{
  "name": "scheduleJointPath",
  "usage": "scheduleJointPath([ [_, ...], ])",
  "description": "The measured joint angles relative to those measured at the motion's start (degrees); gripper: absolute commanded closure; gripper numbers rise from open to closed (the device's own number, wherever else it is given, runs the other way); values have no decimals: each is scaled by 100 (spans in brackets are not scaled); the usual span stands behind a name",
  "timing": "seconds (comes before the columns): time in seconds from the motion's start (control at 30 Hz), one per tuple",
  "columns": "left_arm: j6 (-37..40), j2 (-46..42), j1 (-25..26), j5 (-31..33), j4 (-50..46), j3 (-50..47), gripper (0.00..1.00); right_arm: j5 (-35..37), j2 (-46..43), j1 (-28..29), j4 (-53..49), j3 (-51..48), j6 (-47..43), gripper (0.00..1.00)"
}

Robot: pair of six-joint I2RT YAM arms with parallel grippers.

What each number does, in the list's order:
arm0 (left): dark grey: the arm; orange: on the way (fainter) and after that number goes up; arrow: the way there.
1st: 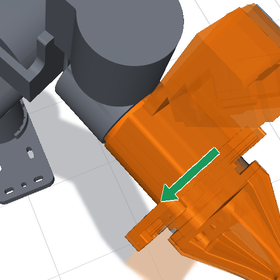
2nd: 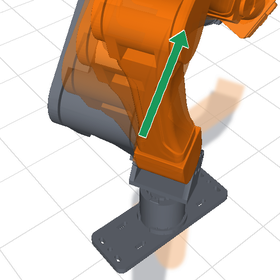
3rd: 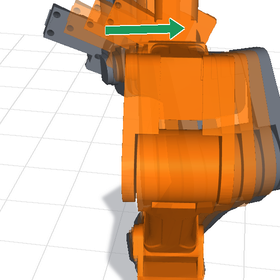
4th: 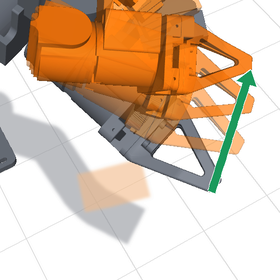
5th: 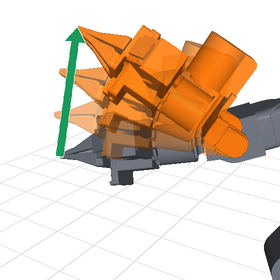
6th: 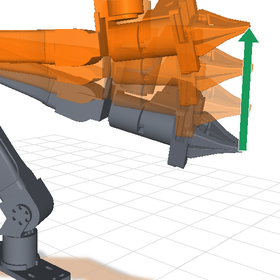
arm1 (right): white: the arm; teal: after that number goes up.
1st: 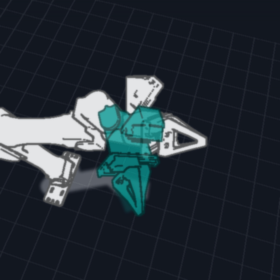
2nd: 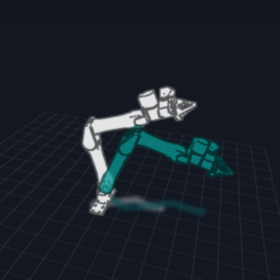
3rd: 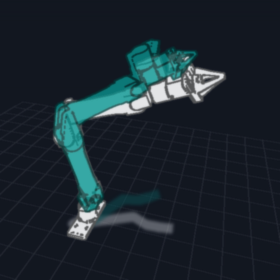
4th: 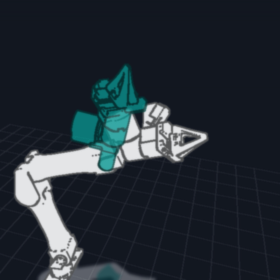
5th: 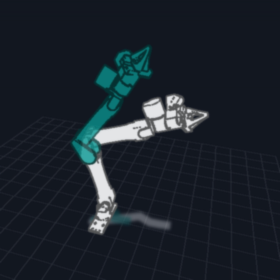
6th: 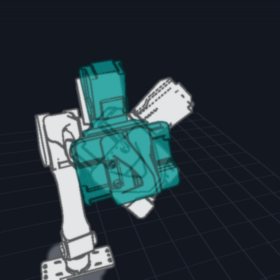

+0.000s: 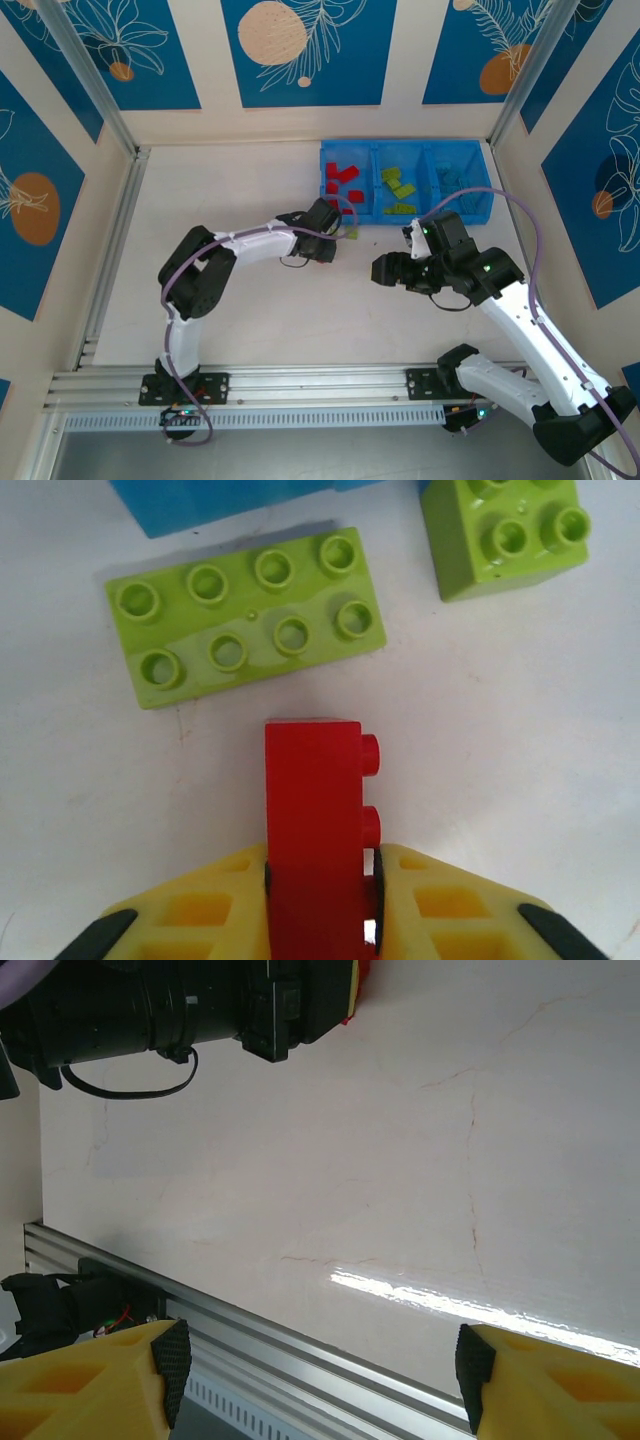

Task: Sort the legos into containers by color

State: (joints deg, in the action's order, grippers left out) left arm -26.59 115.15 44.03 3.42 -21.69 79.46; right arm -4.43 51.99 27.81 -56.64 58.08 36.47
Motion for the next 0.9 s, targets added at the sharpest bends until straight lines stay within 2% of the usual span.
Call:
scheduleJointPath([
  [0.1, 7, -197, 0, -243, -31, -109, 78, 70, -4, 0, -7, 44, 42, 27],
  [0.23, 11, -981, 74, -538, -201, -291, 78, 214, -76, 0, -7, 129, 103, 27],
  [0.33, 24, -1733, 133, -522, -197, -227, 75, 304, -199, -2, -4, 149, 140, 27],
  [0.43, 151, -1969, 133, -284, -221, 291, 74, 393, -275, 0, -2, 168, 164, 27],
  [0.57, 319, -1279, -50, -68, -160, 1609, 75, 457, -304, 0, 2, 170, 216, 27],
  [0.73, 472, 498, -380, 227, -208, 3665, 75, 470, -308, 0, 0, 170, 278, 27],
  [0.9, 551, 2105, -586, 317, -785, 5499, 67, 474, -409, 0, -37, 179, 295, 27],
])
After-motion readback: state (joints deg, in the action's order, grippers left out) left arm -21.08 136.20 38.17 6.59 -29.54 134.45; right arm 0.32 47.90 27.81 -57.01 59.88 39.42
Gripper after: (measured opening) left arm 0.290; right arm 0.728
